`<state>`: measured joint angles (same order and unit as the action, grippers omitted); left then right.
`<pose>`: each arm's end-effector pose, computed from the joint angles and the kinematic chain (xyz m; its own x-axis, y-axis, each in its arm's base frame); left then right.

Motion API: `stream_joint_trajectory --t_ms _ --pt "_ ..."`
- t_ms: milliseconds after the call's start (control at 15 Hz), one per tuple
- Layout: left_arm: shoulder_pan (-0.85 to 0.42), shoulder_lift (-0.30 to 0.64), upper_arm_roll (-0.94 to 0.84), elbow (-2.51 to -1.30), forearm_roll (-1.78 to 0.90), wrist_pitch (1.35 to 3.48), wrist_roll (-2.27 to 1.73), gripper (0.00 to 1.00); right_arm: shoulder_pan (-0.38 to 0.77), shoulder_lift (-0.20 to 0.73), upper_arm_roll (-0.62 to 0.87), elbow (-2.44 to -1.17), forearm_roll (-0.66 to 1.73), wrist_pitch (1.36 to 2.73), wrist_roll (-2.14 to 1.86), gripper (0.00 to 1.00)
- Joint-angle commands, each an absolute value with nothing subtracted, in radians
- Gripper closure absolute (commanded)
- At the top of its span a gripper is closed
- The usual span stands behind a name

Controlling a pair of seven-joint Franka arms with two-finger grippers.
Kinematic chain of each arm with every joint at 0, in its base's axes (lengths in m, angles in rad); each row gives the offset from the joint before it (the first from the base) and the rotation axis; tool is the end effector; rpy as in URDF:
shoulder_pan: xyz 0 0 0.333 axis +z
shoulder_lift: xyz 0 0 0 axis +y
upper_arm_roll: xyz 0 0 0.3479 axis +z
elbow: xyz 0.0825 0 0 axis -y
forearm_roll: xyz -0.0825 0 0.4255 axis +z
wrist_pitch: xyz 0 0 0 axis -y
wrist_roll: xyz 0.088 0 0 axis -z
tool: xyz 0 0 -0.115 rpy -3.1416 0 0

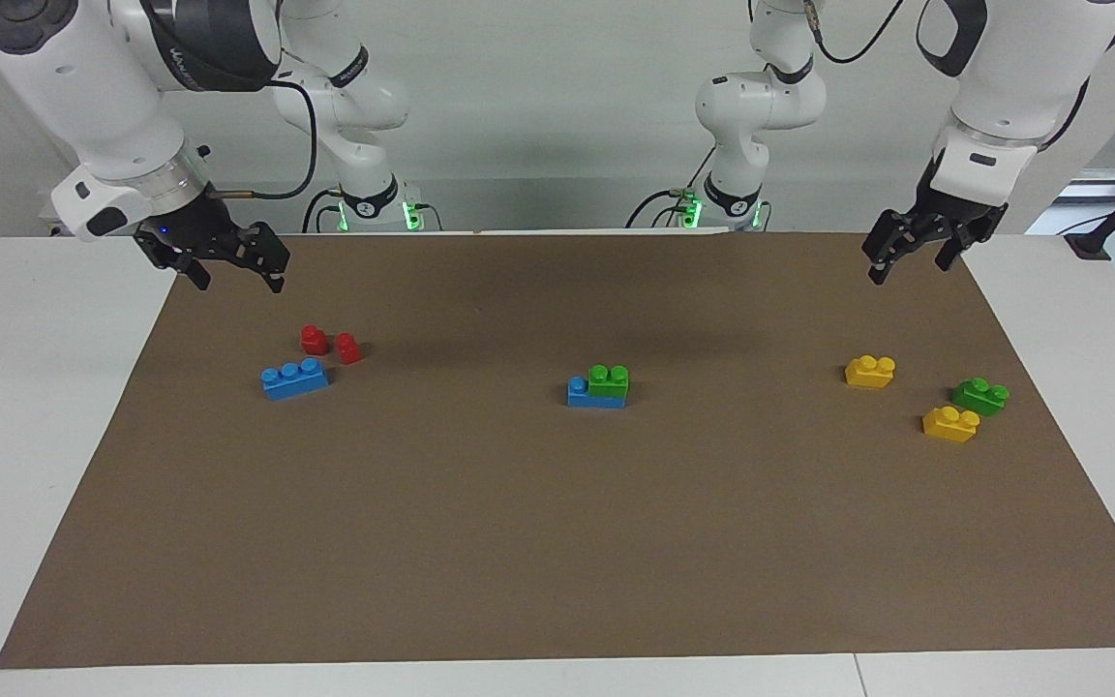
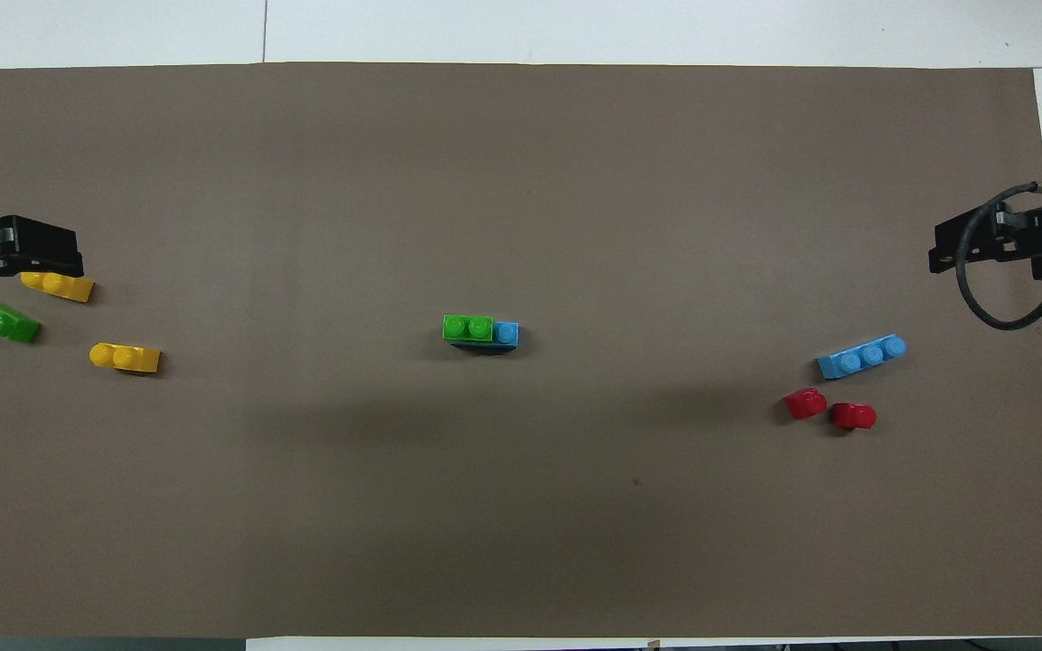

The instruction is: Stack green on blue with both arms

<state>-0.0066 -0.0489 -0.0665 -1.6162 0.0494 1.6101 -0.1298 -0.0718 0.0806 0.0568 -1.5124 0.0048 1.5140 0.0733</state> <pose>0.5822 -0.0381 0.6575 0.9973 0.0546 0.0491 0.0569 -0.9973 -0.0467 0.6160 -0.0101 0.6247 0.9930 -0.0877 -0.0793 -0.0882 -0.9961 -0.0036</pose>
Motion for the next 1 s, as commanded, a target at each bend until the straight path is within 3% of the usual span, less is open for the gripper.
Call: stream_joint_trajectory --t_ms 0,933 --pt "-0.012 -0.092 -0.051 -1.652 0.035 1.569 -0.023 0.00 -0.078 0.097 0.066 -1.485 -0.028 1.508 0.046 0.00" --pt "-0.127 -0.083 0.049 -1.654 0.034 1.615 0.005 0.00 -0.083 0.097 0.066 -1.488 -0.034 1.569 0.046 0.00"
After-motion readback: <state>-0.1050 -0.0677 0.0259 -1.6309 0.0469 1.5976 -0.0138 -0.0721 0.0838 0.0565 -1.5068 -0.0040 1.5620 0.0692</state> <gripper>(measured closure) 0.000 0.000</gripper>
